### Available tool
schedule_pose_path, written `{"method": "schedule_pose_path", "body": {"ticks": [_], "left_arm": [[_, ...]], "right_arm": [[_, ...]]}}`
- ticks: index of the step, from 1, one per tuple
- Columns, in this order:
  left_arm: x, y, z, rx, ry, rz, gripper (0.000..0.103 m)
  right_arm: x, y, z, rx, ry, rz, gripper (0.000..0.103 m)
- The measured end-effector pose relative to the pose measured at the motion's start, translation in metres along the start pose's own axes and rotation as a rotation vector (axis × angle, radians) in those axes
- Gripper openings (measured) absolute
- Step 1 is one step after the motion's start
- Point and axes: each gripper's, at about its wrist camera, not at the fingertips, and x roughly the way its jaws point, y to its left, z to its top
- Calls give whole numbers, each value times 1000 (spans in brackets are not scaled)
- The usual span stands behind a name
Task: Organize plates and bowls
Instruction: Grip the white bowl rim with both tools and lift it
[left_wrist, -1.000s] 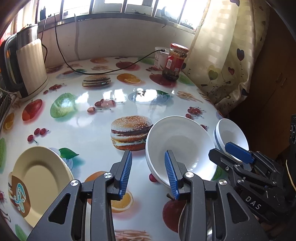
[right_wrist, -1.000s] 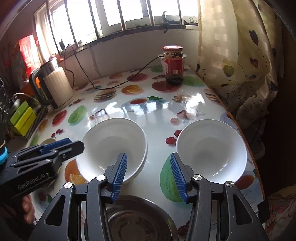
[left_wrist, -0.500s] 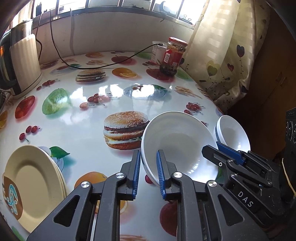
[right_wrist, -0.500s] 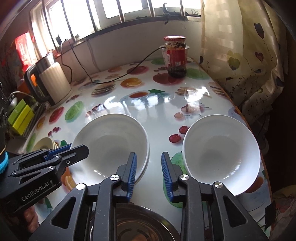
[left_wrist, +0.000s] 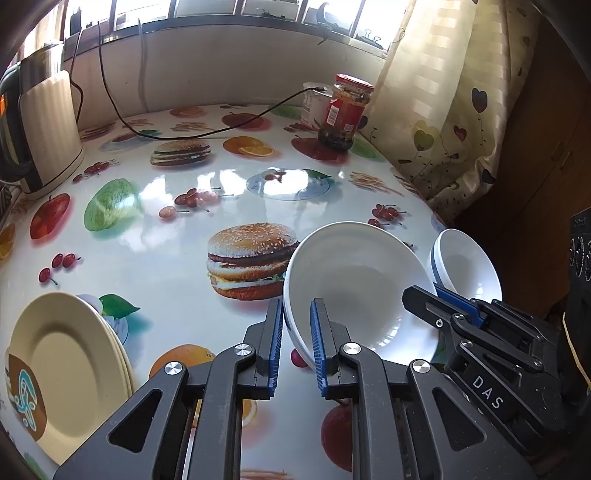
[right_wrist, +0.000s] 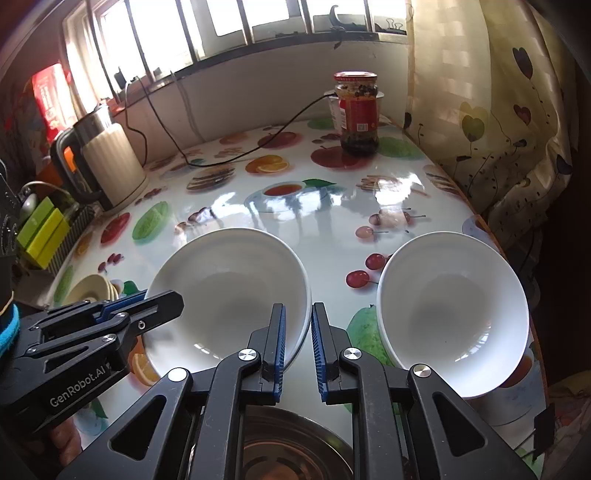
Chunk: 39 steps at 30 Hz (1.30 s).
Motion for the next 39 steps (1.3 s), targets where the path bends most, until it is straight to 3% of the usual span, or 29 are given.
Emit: {"method": "schedule_pose_path", "body": {"ticks": [21, 39], "left_arm": [[-13, -5, 0, 24, -27, 1, 16], [-46, -23, -9, 62, -74, -19, 16]], "right_arm": [[-8, -8, 0, 31, -28, 15, 14], [-55, -7, -8, 48, -107, 18, 14]]}}
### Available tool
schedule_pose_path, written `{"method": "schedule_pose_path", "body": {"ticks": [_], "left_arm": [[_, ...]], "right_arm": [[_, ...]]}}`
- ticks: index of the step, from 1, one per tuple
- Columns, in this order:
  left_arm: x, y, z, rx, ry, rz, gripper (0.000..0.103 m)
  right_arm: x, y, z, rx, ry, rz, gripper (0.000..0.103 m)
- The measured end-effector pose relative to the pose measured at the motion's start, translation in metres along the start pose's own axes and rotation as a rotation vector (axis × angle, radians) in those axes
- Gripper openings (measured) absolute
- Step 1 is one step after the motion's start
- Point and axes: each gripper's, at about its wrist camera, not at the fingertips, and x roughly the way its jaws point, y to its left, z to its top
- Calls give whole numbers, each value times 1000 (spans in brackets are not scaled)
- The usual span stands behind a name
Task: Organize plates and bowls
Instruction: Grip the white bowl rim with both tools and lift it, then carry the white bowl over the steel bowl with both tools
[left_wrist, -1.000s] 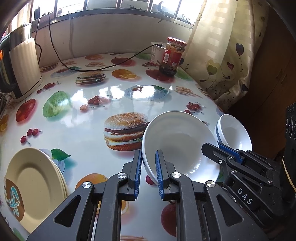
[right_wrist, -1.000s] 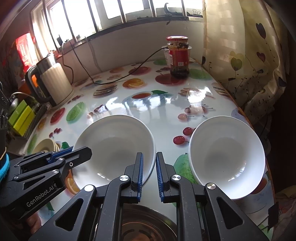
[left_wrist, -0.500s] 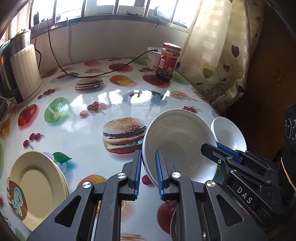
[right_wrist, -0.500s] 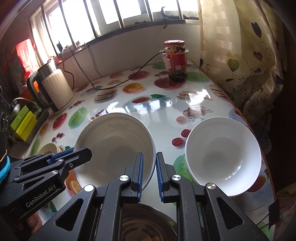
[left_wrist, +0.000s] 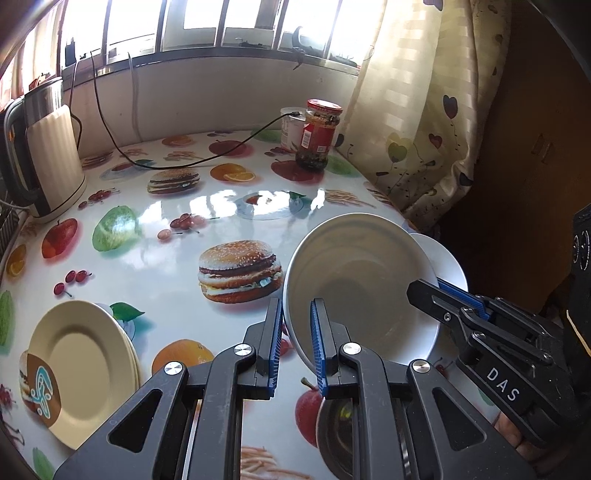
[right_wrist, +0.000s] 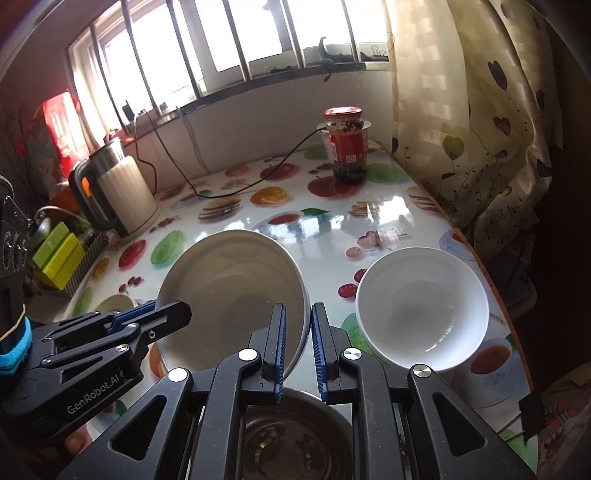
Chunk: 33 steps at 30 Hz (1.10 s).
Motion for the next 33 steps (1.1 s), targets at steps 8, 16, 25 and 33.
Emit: {"method": "schedule_pose_path", "body": {"ticks": [8, 16, 25, 33], "left_arm": [[-15, -12, -10, 18, -8, -22, 16], [-25, -23, -24, 37, 0, -48, 16], [-27, -32, -41, 46, 28, -58, 16], [-23, -34, -55, 41, 76, -74, 16]], "right_arm": [[-25, -1, -12, 15, -20, -10, 14], [-47, -3, -28, 27, -30, -30, 14], [-59, -9, -49, 44, -21, -43, 14], [-61, -13, -70, 72, 6, -46, 14]]}}
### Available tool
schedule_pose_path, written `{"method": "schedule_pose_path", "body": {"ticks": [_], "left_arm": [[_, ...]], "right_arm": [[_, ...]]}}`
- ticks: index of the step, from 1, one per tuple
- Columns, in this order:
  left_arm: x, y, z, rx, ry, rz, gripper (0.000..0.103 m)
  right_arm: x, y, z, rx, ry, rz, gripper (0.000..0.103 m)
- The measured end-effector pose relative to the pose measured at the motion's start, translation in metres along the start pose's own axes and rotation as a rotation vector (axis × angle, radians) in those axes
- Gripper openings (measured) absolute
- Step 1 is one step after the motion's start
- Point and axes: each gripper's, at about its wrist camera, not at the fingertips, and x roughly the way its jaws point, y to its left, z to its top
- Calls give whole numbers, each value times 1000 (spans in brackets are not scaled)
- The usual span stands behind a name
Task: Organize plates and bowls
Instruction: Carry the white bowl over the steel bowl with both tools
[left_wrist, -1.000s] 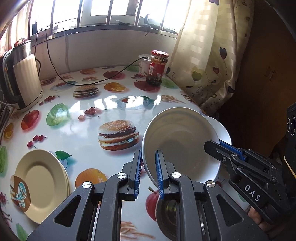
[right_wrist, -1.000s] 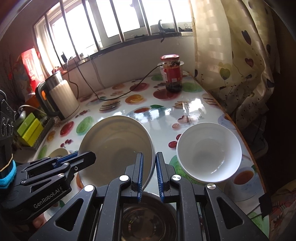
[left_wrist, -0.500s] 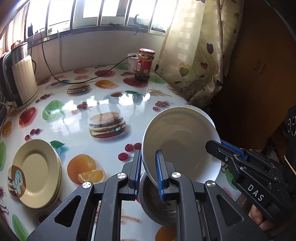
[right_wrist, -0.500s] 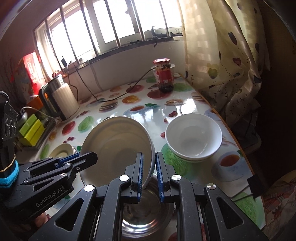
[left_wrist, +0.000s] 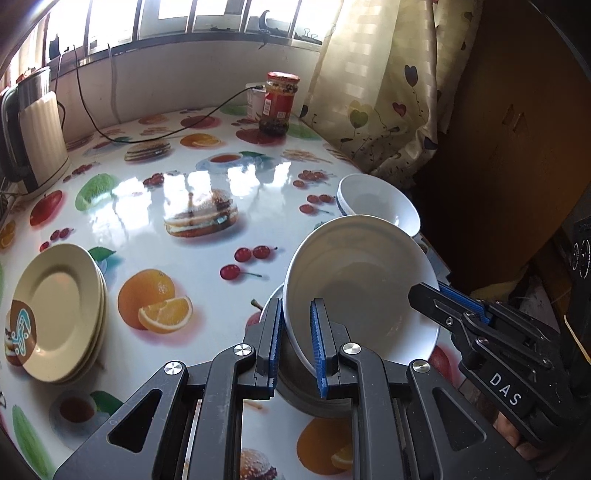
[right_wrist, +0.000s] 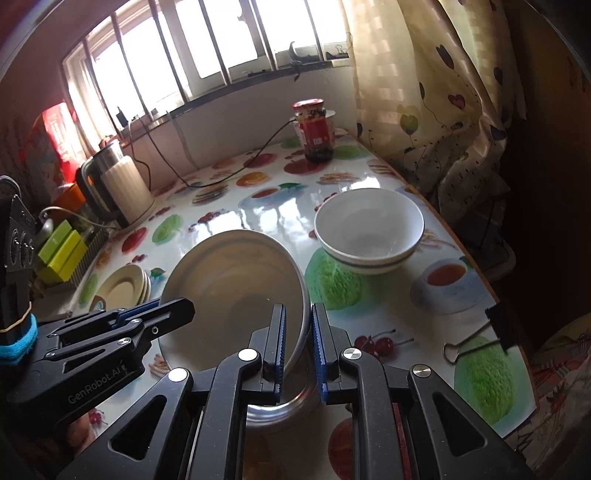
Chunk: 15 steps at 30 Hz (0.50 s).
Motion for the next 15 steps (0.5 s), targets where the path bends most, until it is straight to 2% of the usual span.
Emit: {"method": "schedule_pose_path", "body": {"ticks": [15], "left_arm": [[5, 0, -12, -7, 41, 7, 16]], "right_arm": [[3, -4, -15, 23, 36, 4, 14]]}}
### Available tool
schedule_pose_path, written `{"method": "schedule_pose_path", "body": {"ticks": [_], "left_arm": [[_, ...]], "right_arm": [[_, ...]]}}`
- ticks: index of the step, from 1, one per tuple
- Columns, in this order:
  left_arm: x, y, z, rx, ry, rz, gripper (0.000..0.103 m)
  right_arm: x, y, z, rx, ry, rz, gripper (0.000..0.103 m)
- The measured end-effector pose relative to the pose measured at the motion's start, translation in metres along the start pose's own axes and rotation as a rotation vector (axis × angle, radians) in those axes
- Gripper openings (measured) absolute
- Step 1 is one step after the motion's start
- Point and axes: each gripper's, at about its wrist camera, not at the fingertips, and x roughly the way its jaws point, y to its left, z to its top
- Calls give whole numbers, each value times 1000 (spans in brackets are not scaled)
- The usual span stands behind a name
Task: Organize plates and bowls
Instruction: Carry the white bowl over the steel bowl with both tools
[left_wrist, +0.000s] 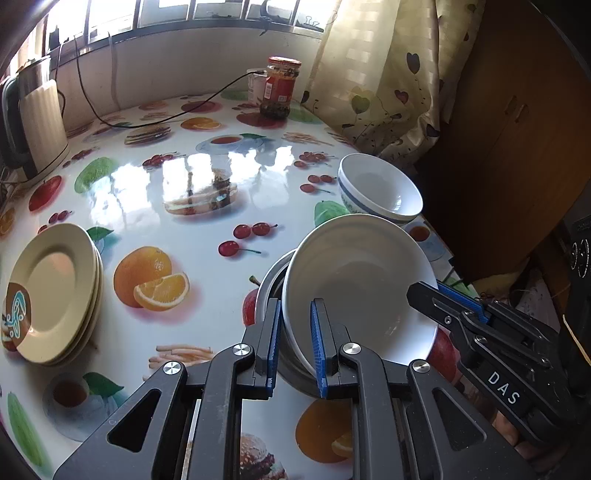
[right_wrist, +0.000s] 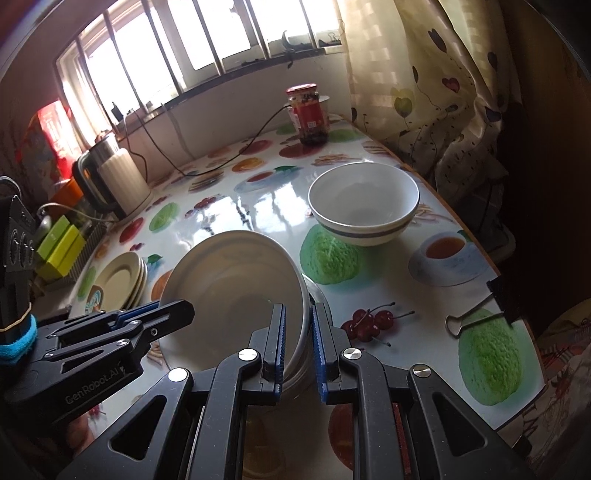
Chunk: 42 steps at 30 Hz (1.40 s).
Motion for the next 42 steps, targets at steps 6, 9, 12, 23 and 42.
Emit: {"method": "schedule_pose_path", "body": {"ticks": [6, 9, 12, 23, 42], "left_arm": [[-1, 1, -2, -13, 6, -2, 16], [-2, 1, -2, -12, 8, -1, 16], [-1, 1, -1, -15, 11, 0, 16], [0, 1, 0, -17, 12, 0, 16], [1, 3, 1, -15, 3, -2, 19]], "right_arm": [[3, 0, -3, -1, 18, 6, 15], [5, 1, -3, -5, 24, 5, 15], [6, 1, -4, -3, 28, 3, 16], [8, 1, -3, -2, 28, 6, 17], [11, 4, -1, 3, 28, 8, 26]]}}
